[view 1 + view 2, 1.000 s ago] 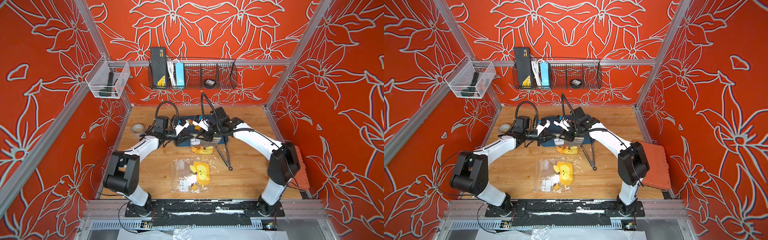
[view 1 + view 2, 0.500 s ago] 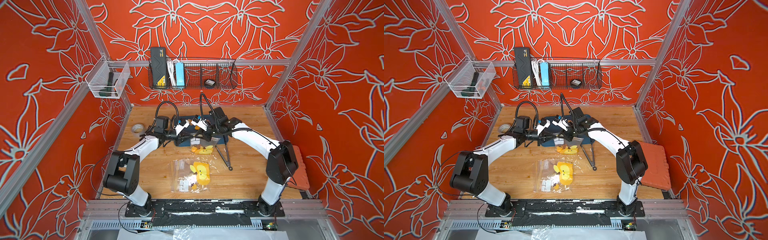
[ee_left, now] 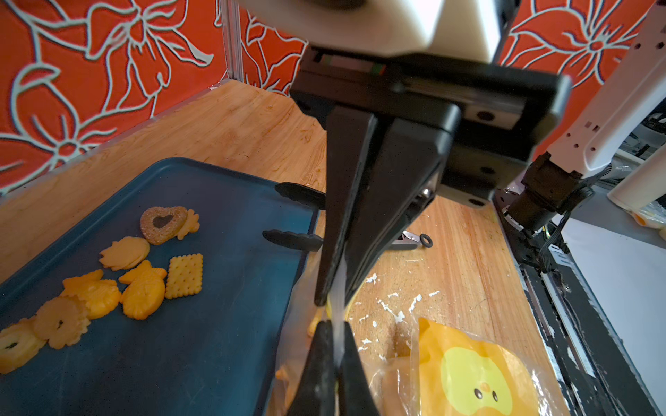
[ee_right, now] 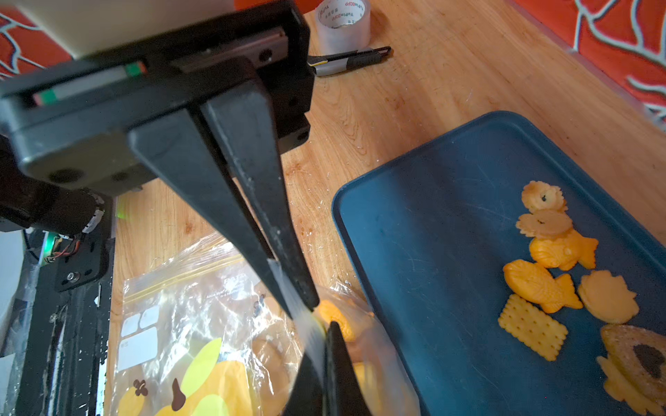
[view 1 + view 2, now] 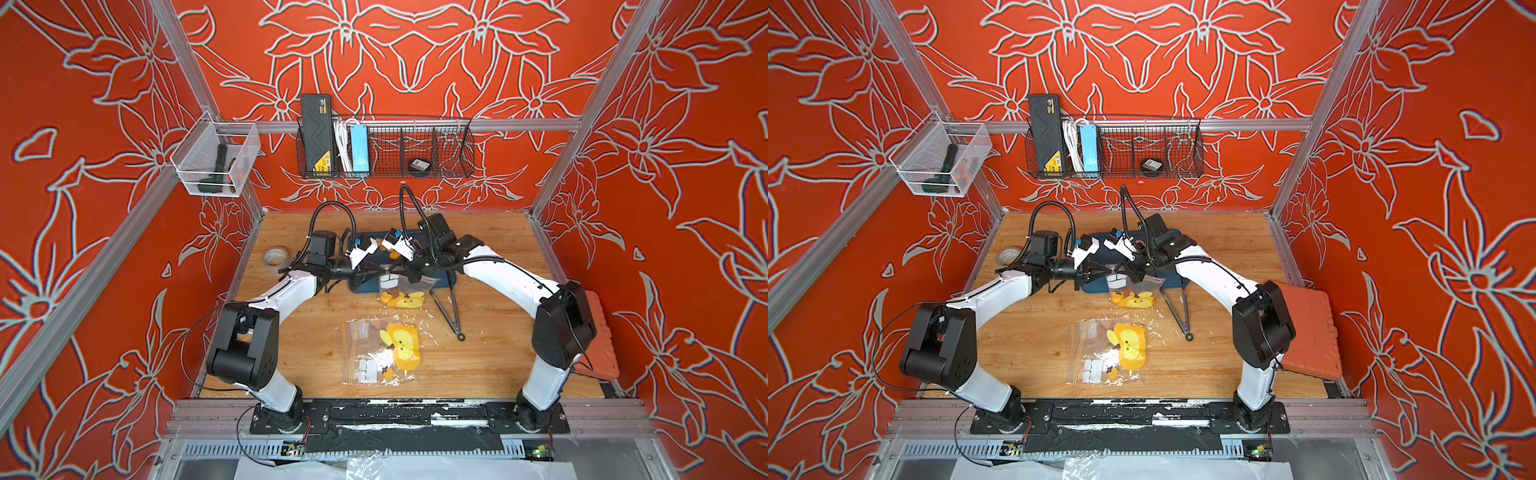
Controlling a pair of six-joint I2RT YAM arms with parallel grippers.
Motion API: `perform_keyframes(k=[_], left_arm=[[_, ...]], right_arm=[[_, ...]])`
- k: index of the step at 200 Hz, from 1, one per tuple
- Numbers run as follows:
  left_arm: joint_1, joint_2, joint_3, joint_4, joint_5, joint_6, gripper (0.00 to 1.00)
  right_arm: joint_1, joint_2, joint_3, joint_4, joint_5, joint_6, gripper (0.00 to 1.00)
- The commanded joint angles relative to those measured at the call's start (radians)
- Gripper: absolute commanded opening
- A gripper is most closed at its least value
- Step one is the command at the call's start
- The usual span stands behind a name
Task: Put the cookies into a resealable bag to prevent moisture
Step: Close the ziploc bag at the center of the board.
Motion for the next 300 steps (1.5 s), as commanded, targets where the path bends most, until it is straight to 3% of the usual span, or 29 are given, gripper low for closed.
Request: perform_keyframes(k=[1, 11, 26, 38, 49, 72, 85, 92, 109, 115, 140, 150, 158, 163, 171, 189, 195, 200, 205, 212, 224, 238, 246, 258, 261, 265, 289, 300], left_arm=[[-0.005, 0.015, 0.025, 0.017, 0.032, -0.011, 0.04], [-0.005, 0.019, 0.025, 0.028, 0.021, -0.026, 0.19], [-0.005, 0.022, 0.026, 0.028, 0.02, -0.028, 0.2], [-0.005, 0.02, 0.026, 0.027, 0.02, -0.025, 0.15], [-0.004, 0.02, 0.026, 0.024, 0.022, -0.019, 0.0], [-0.003, 0.015, 0.029, 0.005, 0.023, 0.001, 0.0], [-0.002, 0.012, 0.027, 0.006, 0.024, 0.004, 0.0], [0.0, 0.012, 0.026, 0.006, 0.024, 0.002, 0.0], [0.001, 0.012, 0.028, 0.006, 0.023, 0.0, 0.0], [0.001, 0.014, 0.028, 0.006, 0.022, 0.001, 0.0], [0.003, 0.013, 0.028, 0.005, 0.017, 0.0, 0.0], [0.004, 0.012, 0.028, 0.004, 0.015, 0.001, 0.0], [0.006, 0.014, 0.028, 0.003, 0.013, 0.001, 0.0], [0.006, 0.012, 0.028, 0.003, 0.012, 0.002, 0.0], [0.006, 0.013, 0.028, 0.003, 0.011, 0.002, 0.0], [0.01, 0.014, 0.029, 0.003, 0.009, 0.0, 0.0], [0.009, 0.014, 0.029, 0.003, 0.01, 0.0, 0.0], [0.009, 0.013, 0.029, 0.003, 0.011, 0.0, 0.0], [0.011, 0.013, 0.029, 0.002, 0.012, 0.0, 0.0], [0.01, 0.013, 0.029, 0.002, 0.011, 0.0, 0.0], [0.01, 0.013, 0.029, 0.002, 0.012, 0.001, 0.0], [0.012, 0.013, 0.029, 0.002, 0.011, 0.002, 0.0], [0.012, 0.012, 0.029, 0.002, 0.012, 0.003, 0.0], [0.014, 0.013, 0.029, 0.001, 0.011, 0.003, 0.0], [0.014, 0.013, 0.029, 0.001, 0.011, 0.003, 0.0], [0.013, 0.013, 0.029, 0.002, 0.011, 0.002, 0.0], [0.016, 0.014, 0.03, 0.002, 0.012, 0.001, 0.0], [0.017, 0.014, 0.031, 0.002, 0.014, 0.0, 0.0]], right_arm=[[0.004, 0.004, 0.016, 0.01, -0.027, -0.008, 0.0], [0.005, 0.003, 0.018, 0.007, -0.027, -0.009, 0.0], [0.004, -0.001, 0.016, 0.005, -0.022, -0.012, 0.0], [0.004, -0.002, 0.015, 0.005, -0.018, -0.011, 0.0], [0.004, -0.001, 0.016, 0.0, -0.016, -0.015, 0.0], [0.005, -0.011, -0.001, 0.008, 0.016, -0.012, 0.0], [0.003, -0.026, -0.026, 0.022, 0.049, -0.011, 0.24], [0.001, -0.034, -0.036, 0.023, 0.065, -0.013, 0.3], [-0.005, -0.044, -0.047, 0.012, 0.082, -0.023, 0.25], [-0.007, -0.045, -0.049, 0.008, 0.081, -0.025, 0.0], [-0.012, -0.054, -0.056, -0.001, 0.081, -0.029, 0.0], [-0.013, -0.066, -0.072, 0.017, 0.097, -0.024, 0.22], [-0.014, -0.074, -0.083, 0.03, 0.115, -0.019, 0.25], [-0.014, -0.079, -0.088, 0.034, 0.123, -0.016, 0.21], [-0.017, -0.084, -0.093, 0.033, 0.125, -0.015, 0.0], [-0.024, -0.091, -0.099, 0.02, 0.123, -0.019, 0.0], [-0.026, -0.096, -0.104, 0.022, 0.133, -0.02, 0.15], [-0.024, -0.1, -0.111, 0.028, 0.142, -0.017, 0.19], [-0.026, -0.104, -0.117, 0.033, 0.149, -0.016, 0.16], [-0.029, -0.108, -0.122, 0.032, 0.147, -0.016, 0.0], [-0.035, -0.108, -0.124, 0.022, 0.131, -0.019, 0.0], [-0.037, -0.117, -0.133, 0.025, 0.15, -0.019, 0.33], [-0.037, -0.127, -0.146, 0.038, 0.165, -0.016, 0.36], [-0.04, -0.138, -0.161, 0.04, 0.175, -0.018, 0.32], [-0.042, -0.14, -0.161, 0.036, 0.175, -0.019, 0.23], [-0.045, -0.141, -0.162, 0.032, 0.172, -0.023, 0.01], [-0.063, -0.147, -0.166, 0.005, 0.158, -0.036, 0.0], [-0.065, -0.162, -0.188, 0.025, 0.188, -0.034, 0.28]])
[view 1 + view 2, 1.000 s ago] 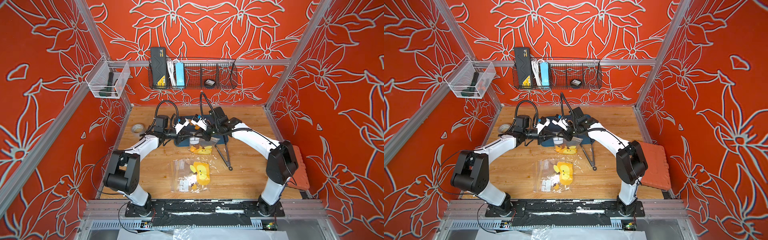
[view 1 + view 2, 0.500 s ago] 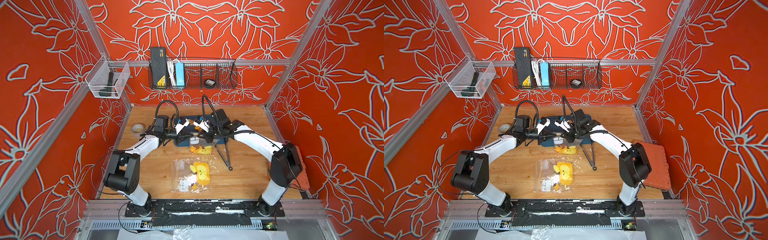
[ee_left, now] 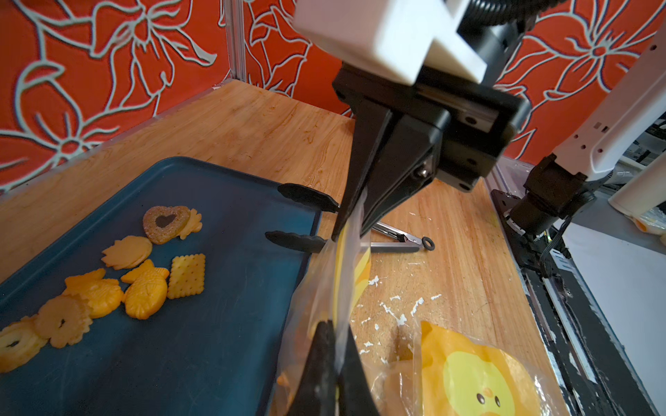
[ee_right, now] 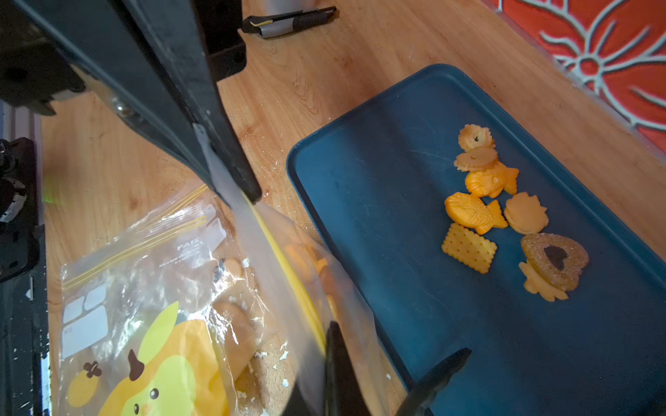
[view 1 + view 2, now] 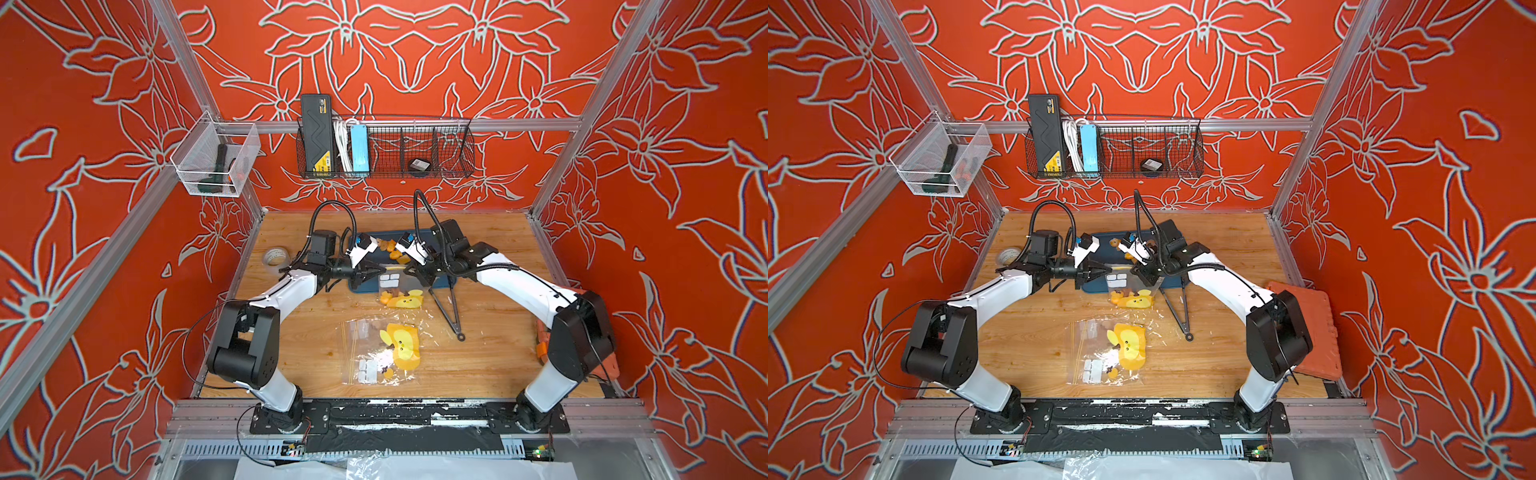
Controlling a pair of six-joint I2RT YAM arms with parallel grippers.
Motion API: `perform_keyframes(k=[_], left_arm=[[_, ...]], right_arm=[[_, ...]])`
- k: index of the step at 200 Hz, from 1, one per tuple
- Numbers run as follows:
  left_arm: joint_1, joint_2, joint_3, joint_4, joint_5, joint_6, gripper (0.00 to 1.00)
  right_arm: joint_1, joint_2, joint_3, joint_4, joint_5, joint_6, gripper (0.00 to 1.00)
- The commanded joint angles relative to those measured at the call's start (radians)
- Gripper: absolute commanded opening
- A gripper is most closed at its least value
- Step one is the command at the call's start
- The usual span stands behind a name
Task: Put the cookies into a resealable bag to prevent moisture
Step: Close the ziploc bag at the center of the board.
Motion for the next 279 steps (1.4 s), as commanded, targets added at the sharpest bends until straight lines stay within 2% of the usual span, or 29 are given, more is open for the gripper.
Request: perform_keyframes(k=[1, 6, 16, 21, 25, 42, 53, 59, 74, 82, 85, 86, 103, 114, 119, 127, 133, 154, 164, 170, 175, 180, 203, 218, 229, 238, 246, 268, 279], left_arm=[[0.011, 0.003, 0.023, -0.007, 0.016, 0.017, 0.0], [0.013, 0.004, 0.023, -0.008, 0.016, 0.017, 0.0], [0.012, 0.003, 0.023, -0.009, 0.017, 0.017, 0.0], [0.013, 0.004, 0.023, -0.008, 0.016, 0.018, 0.0], [0.014, 0.004, 0.023, -0.009, 0.016, 0.018, 0.0], [0.014, 0.004, 0.023, -0.008, 0.017, 0.017, 0.0], [0.015, 0.005, 0.024, -0.009, 0.018, 0.016, 0.0], [0.015, 0.005, 0.023, -0.009, 0.018, 0.017, 0.0], [0.015, 0.004, 0.023, -0.009, 0.018, 0.017, 0.0], [0.017, 0.005, 0.023, -0.01, 0.018, 0.017, 0.0], [0.016, 0.005, 0.023, -0.01, 0.018, 0.017, 0.0], [0.015, 0.005, 0.023, -0.01, 0.018, 0.017, 0.0], [0.015, 0.003, 0.023, -0.01, 0.018, 0.017, 0.0], [0.017, 0.005, 0.022, -0.01, 0.018, 0.018, 0.0], [0.017, 0.005, 0.023, -0.01, 0.018, 0.017, 0.0], [0.017, 0.006, 0.024, -0.011, 0.018, 0.018, 0.0], [0.017, 0.006, 0.024, -0.01, 0.018, 0.019, 0.0], [0.017, 0.005, 0.024, -0.012, 0.018, 0.019, 0.0], [0.017, 0.006, 0.024, -0.012, 0.018, 0.02, 0.0], [0.017, 0.006, 0.024, -0.012, 0.021, 0.02, 0.0], [0.017, 0.006, 0.024, -0.012, 0.019, 0.019, 0.0], [0.017, 0.006, 0.024, -0.012, 0.019, 0.02, 0.0], [0.017, 0.008, 0.025, -0.011, 0.026, 0.017, 0.0], [0.017, 0.008, 0.026, -0.012, 0.027, 0.017, 0.0], [0.017, 0.008, 0.026, -0.012, 0.03, 0.017, 0.0], [0.017, 0.008, 0.025, -0.012, 0.03, 0.017, 0.0], [0.017, 0.008, 0.026, -0.012, 0.032, 0.018, 0.0], [0.017, 0.009, 0.026, -0.013, 0.032, 0.017, 0.0], [0.017, 0.009, 0.026, -0.013, 0.032, 0.019, 0.0]], right_arm=[[-0.014, -0.047, -0.038, -0.002, 0.047, -0.024, 0.3], [-0.016, -0.056, -0.048, 0.005, 0.061, -0.024, 0.34], [-0.021, -0.069, -0.063, 0.007, 0.076, -0.024, 0.33], [-0.025, -0.073, -0.066, 0.0, 0.072, -0.027, 0.24], [-0.032, -0.075, -0.067, -0.011, 0.064, -0.028, 0.0], [-0.051, -0.093, -0.086, -0.02, 0.047, -0.028, 0.0], [-0.055, -0.114, -0.115, 0.003, 0.067, -0.021, 0.3], [-0.055, -0.126, -0.132, 0.017, 0.077, -0.019, 0.35], [-0.066, -0.148, -0.159, 0.022, 0.093, -0.016, 0.32], [-0.076, -0.154, -0.165, 0.012, 0.082, -0.017, 0.15], [-0.08, -0.156, -0.166, 0.007, 0.078, -0.016, 0.01], [-0.082, -0.157, -0.166, 0.007, 0.078, -0.017, 0.0], [-0.098, -0.17, -0.186, 0.009, 0.061, -0.014, 0.0], [-0.101, -0.182, -0.205, 0.022, 0.081, -0.009, 0.17], [-0.102, -0.191, -0.214, 0.026, 0.091, -0.009, 0.19], [-0.106, -0.199, -0.221, 0.026, 0.093, -0.008, 0.13], [-0.11, -0.203, -0.223, 0.023, 0.087, -0.006, 0.0], [-0.118, -0.201, -0.217, -0.001, 0.059, -0.016, 0.0], [-0.117, -0.205, -0.223, 0.004, 0.066, -0.014, 0.16], [-0.118, -0.208, -0.229, 0.012, 0.073, -0.012, 0.17], [-0.118, -0.211, -0.231, 0.013, 0.074, -0.011, 0.14], [-0.118, -0.211, -0.231, 0.009, 0.073, -0.011, 0.0], [-0.118, -0.2, -0.203, -0.032, 0.028, -0.036, 0.0], [-0.111, -0.197, -0.199, -0.022, 0.019, -0.035, 0.21], [-0.107, -0.195, -0.193, -0.016, 0.021, -0.034, 0.23], [-0.105, -0.188, -0.179, -0.023, 0.017, -0.039, 0.21], [-0.103, -0.178, -0.162, -0.037, 0.009, -0.043, 0.0], [-0.098, -0.143, -0.117, -0.081, -0.017, -0.065, 0.0], [-0.09, -0.136, -0.112, -0.076, -0.011, -0.072, 0.21]])
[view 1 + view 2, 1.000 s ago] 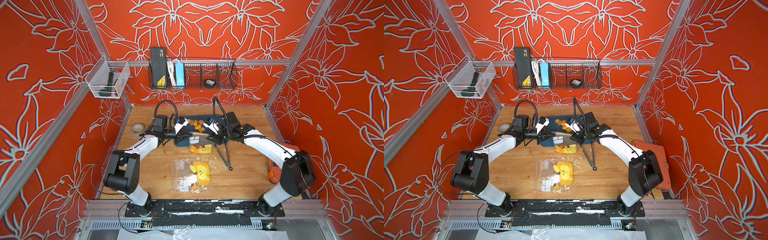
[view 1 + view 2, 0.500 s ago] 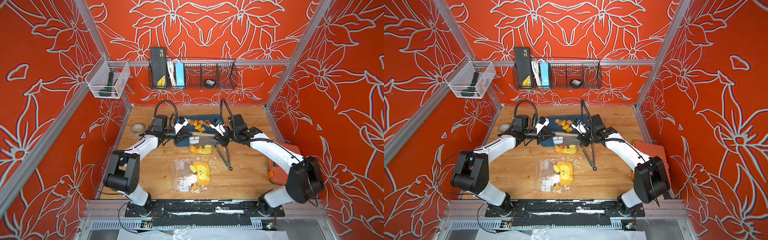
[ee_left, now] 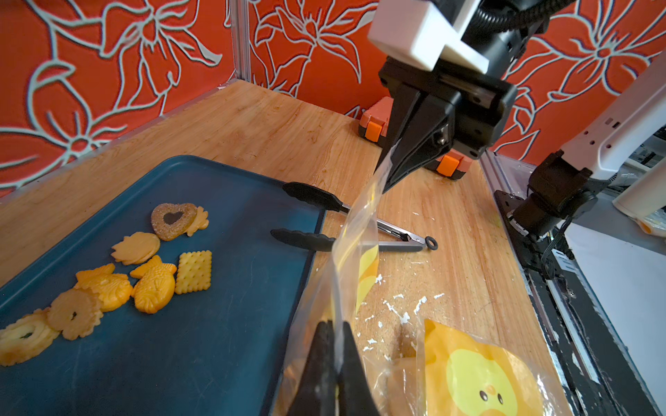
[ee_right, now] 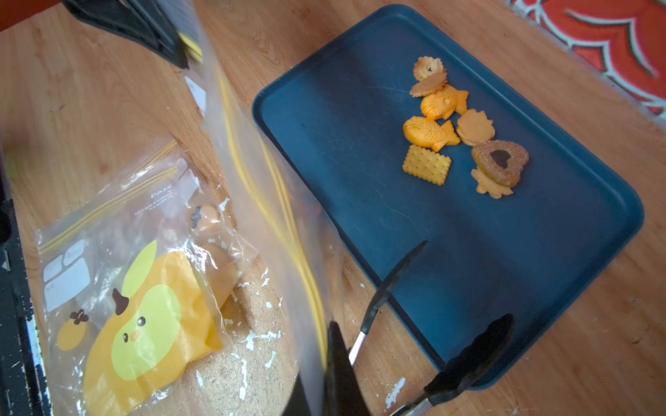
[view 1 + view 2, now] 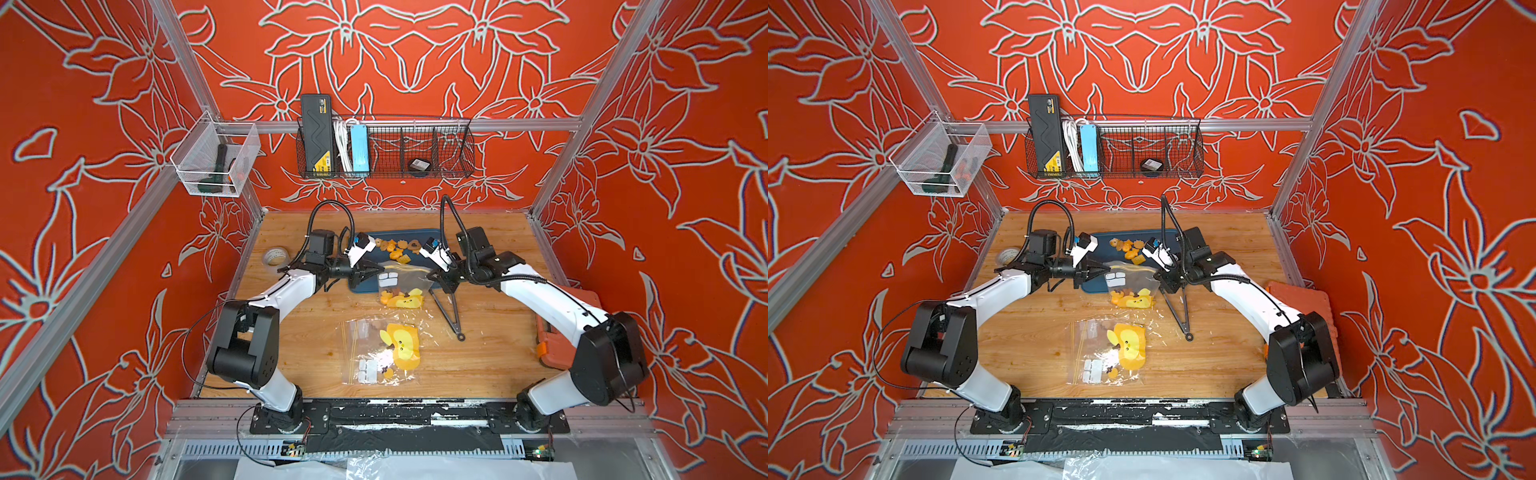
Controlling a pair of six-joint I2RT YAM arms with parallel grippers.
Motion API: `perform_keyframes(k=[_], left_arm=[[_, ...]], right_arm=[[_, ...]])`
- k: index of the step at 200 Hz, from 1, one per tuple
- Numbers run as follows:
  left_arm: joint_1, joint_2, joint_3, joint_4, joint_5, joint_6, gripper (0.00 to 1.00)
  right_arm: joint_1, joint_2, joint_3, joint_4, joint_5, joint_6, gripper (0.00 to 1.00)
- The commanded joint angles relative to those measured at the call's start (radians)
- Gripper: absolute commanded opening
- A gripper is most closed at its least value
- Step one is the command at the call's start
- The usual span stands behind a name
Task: Put the cookies into a resealable bag to prevent moisture
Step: Close the ziploc bag at the center of the board.
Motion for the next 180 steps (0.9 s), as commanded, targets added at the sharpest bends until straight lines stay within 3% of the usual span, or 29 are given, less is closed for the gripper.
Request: perform_keyframes(k=[1, 7, 17, 29, 34, 51, 61, 65, 71, 90, 104, 114, 121, 129, 147, 153, 161, 165, 171, 180], left_arm=[[0.004, 0.009, 0.026, -0.01, 0.03, 0.017, 0.0], [0.004, 0.008, 0.025, -0.011, 0.03, 0.017, 0.0], [0.003, 0.008, 0.026, -0.01, 0.03, 0.017, 0.0], [0.004, 0.009, 0.027, -0.012, 0.03, 0.017, 0.0], [0.004, 0.01, 0.027, -0.012, 0.03, 0.017, 0.0], [0.004, 0.008, 0.027, -0.012, 0.03, 0.019, 0.0], [0.004, 0.008, 0.028, -0.013, 0.03, 0.019, 0.0], [0.004, 0.009, 0.028, -0.013, 0.03, 0.019, 0.0], [0.004, 0.008, 0.027, -0.013, 0.031, 0.018, 0.0], [0.003, 0.009, 0.027, -0.013, 0.03, 0.018, 0.0], [0.004, 0.009, 0.028, -0.014, 0.03, 0.02, 0.0], [0.004, 0.008, 0.027, -0.015, 0.028, 0.02, 0.0], [0.004, 0.007, 0.027, -0.015, 0.028, 0.02, 0.0], [0.004, 0.008, 0.026, -0.015, 0.028, 0.02, 0.0], [0.004, 0.009, 0.028, -0.015, 0.028, 0.02, 0.0], [0.004, 0.008, 0.028, -0.015, 0.028, 0.02, 0.0], [0.004, 0.009, 0.028, -0.015, 0.028, 0.02, 0.0], [0.004, 0.008, 0.028, -0.015, 0.028, 0.02, 0.0], [0.004, 0.009, 0.027, -0.015, 0.03, 0.02, 0.0], [0.004, 0.01, 0.027, -0.015, 0.028, 0.02, 0.0]], right_arm=[[0.013, 0.027, 0.048, -0.029, -0.033, -0.042, 0.23], [0.018, 0.03, 0.049, -0.025, -0.028, -0.044, 0.29], [0.023, 0.038, 0.06, -0.032, -0.025, -0.051, 0.28], [0.024, 0.054, 0.082, -0.061, -0.036, -0.066, 0.09], [0.026, 0.061, 0.094, -0.075, -0.039, -0.073, 0.08], [0.032, 0.07, 0.108, -0.08, -0.031, -0.082, 0.26], [0.037, 0.071, 0.109, -0.069, -0.022, -0.082, 0.26], [0.037, 0.073, 0.113, -0.07, -0.022, -0.082, 0.21], [0.037, 0.08, 0.123, -0.079, -0.029, -0.086, 0.0], [0.041, 0.101, 0.156, -0.107, -0.056, -0.097, 0.0], [0.05, 0.1, 0.155, -0.091, -0.045, -0.097, 0.2], [0.052, 0.1, 0.155, -0.083, -0.042, -0.096, 0.22], [0.054, 0.104, 0.162, -0.088, -0.049, -0.097, 0.19], [0.053, 0.112, 0.173, -0.1, -0.063, -0.099, 0.0], [0.058, 0.128, 0.192, -0.118, -0.076, -0.106, 0.01], [0.062, 0.13, 0.19, -0.108, -0.069, -0.106, 0.1], [0.066, 0.128, 0.183, -0.092, -0.053, -0.102, 0.15], [0.068, 0.128, 0.181, -0.087, -0.052, -0.101, 0.12], [0.068, 0.131, 0.186, -0.087, -0.053, -0.097, 0.0], [0.067, 0.139, 0.197, -0.095, -0.062, -0.097, 0.0]])
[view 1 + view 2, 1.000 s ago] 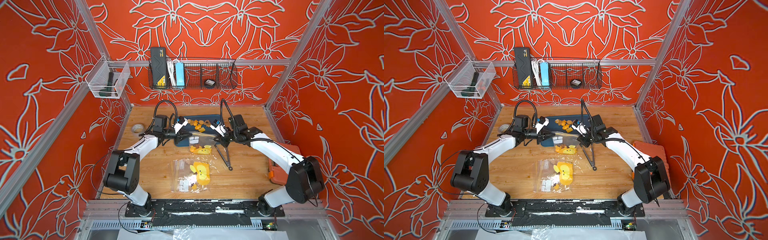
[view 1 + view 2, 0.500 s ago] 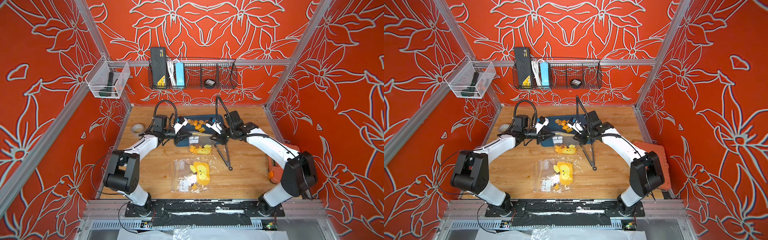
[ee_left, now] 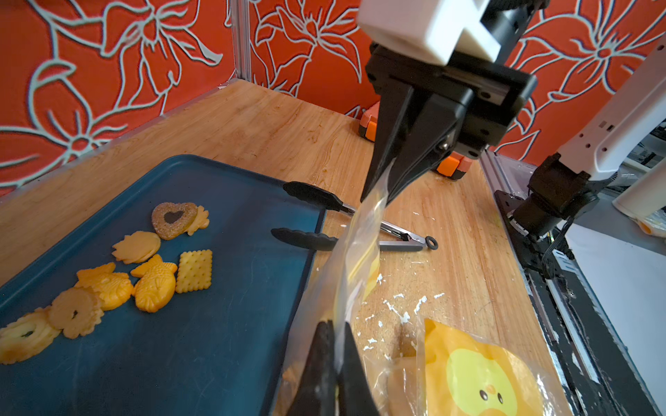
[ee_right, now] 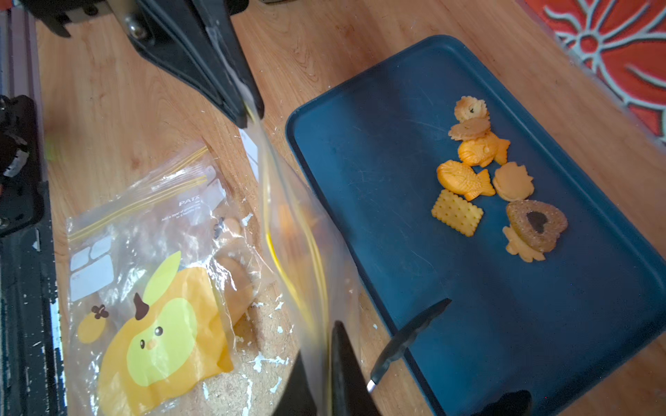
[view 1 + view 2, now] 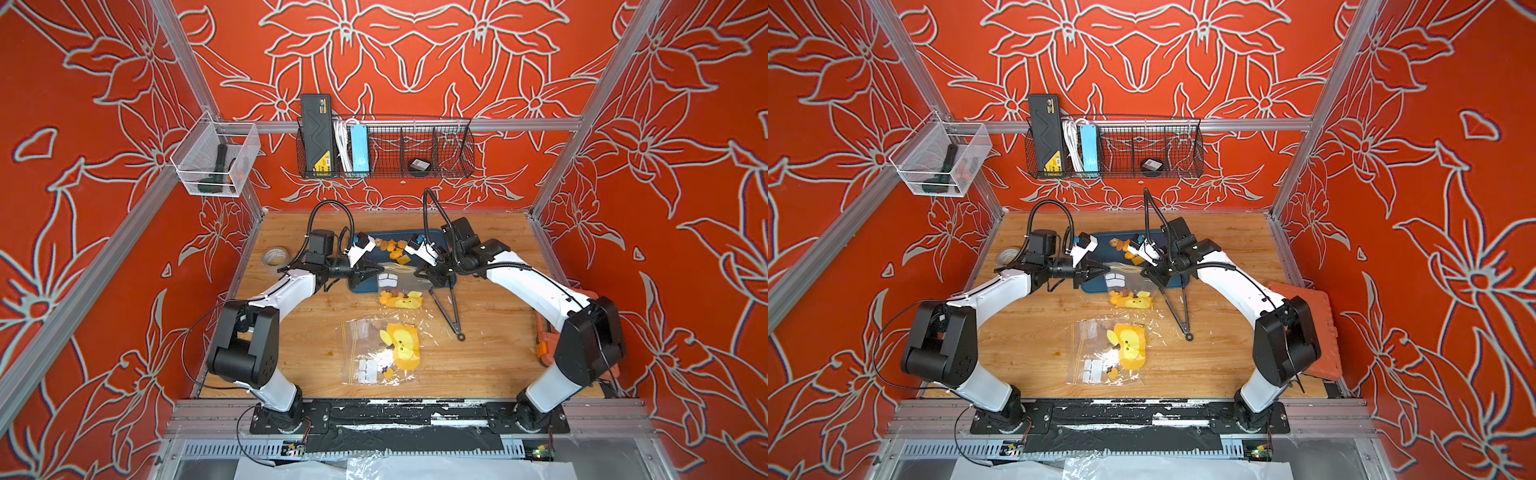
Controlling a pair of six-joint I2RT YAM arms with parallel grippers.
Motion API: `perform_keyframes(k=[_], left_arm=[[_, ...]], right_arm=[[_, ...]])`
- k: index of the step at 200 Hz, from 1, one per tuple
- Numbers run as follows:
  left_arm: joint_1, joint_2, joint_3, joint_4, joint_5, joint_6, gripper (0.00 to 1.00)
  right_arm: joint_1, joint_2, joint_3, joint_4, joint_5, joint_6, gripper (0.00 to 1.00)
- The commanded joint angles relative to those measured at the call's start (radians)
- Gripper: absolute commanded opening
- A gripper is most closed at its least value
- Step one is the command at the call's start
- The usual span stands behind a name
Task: Put the cookies into a resealable bag to prevent moisture
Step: Close the ziploc bag at the center of the board.
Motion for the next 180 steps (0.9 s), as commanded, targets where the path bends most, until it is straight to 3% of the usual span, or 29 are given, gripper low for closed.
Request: perform_keyframes(k=[1, 8, 23, 29, 37, 48, 69, 87, 109, 180], left_arm=[[0.004, 0.01, 0.027, -0.014, 0.028, 0.02, 0.0], [0.004, 0.009, 0.028, -0.014, 0.026, 0.021, 0.0], [0.004, 0.01, 0.028, -0.014, 0.026, 0.02, 0.0], [0.004, 0.01, 0.028, -0.015, 0.026, 0.02, 0.0], [0.004, 0.009, 0.027, -0.015, 0.025, 0.021, 0.0], [0.004, 0.007, 0.027, -0.016, 0.022, 0.023, 0.0], [0.005, 0.009, 0.028, -0.015, 0.021, 0.022, 0.0], [0.005, 0.007, 0.026, -0.014, 0.02, 0.022, 0.0], [0.007, 0.009, 0.028, -0.015, 0.02, 0.022, 0.0], [0.008, 0.011, 0.026, -0.017, 0.02, 0.026, 0.0]], right_arm=[[0.007, 0.019, 0.033, -0.006, -0.018, -0.018, 0.0], [0.008, 0.023, 0.038, -0.008, -0.02, -0.017, 0.01], [0.01, 0.018, 0.024, 0.024, -0.008, -0.007, 0.19], [0.01, 0.013, 0.019, 0.034, -0.006, -0.003, 0.15], [0.01, 0.012, 0.021, 0.032, -0.003, -0.001, 0.0], [0.009, 0.011, 0.022, 0.02, 0.002, -0.006, 0.0], [0.003, -0.028, -0.022, 0.039, 0.055, 0.004, 0.28], [-0.017, -0.084, -0.084, 0.072, 0.064, 0.027, 0.42], [-0.055, -0.14, -0.156, 0.103, 0.029, 0.047, 0.42], [-0.149, -0.194, -0.242, 0.156, -0.079, 0.08, 0.24]])
